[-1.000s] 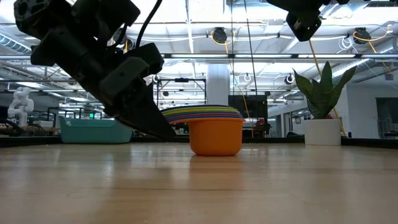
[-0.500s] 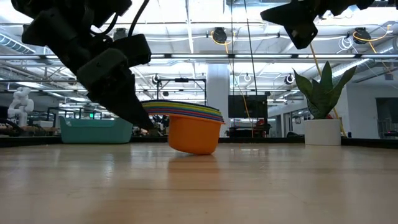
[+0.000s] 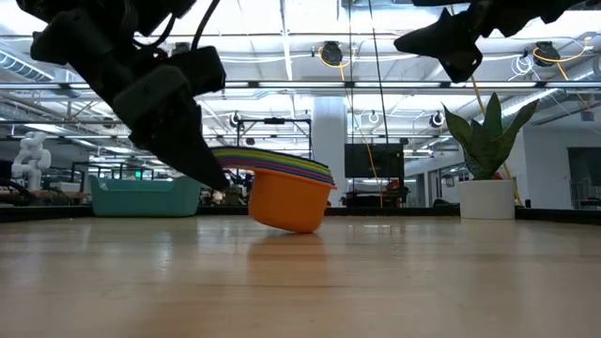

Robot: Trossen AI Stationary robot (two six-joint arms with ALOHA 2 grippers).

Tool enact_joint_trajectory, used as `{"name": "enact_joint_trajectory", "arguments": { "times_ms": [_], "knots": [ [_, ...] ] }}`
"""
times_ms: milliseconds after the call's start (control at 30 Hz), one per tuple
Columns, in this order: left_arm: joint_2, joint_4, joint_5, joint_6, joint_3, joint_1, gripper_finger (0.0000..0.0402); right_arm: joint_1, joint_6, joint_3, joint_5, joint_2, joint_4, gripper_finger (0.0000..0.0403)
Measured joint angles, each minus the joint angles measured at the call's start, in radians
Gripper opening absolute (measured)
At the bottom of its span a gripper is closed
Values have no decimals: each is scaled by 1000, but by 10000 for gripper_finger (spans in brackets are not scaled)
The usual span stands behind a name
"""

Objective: Nest measuring cups in basket
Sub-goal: Put the nested measuring cups into the green bin

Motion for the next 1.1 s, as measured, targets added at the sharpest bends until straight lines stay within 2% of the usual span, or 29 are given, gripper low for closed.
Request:
{"name": "enact_joint_trajectory", "arguments": {
  "times_ms": [633,1100],
  "knots": [
    [-141,-74,-47,74,0,6,131,0,17,0,-2,0,-20,226],
    [-330,-122,-47,203,0,42,131,0,18,0,-3,0,-31,226]
  ]
}}
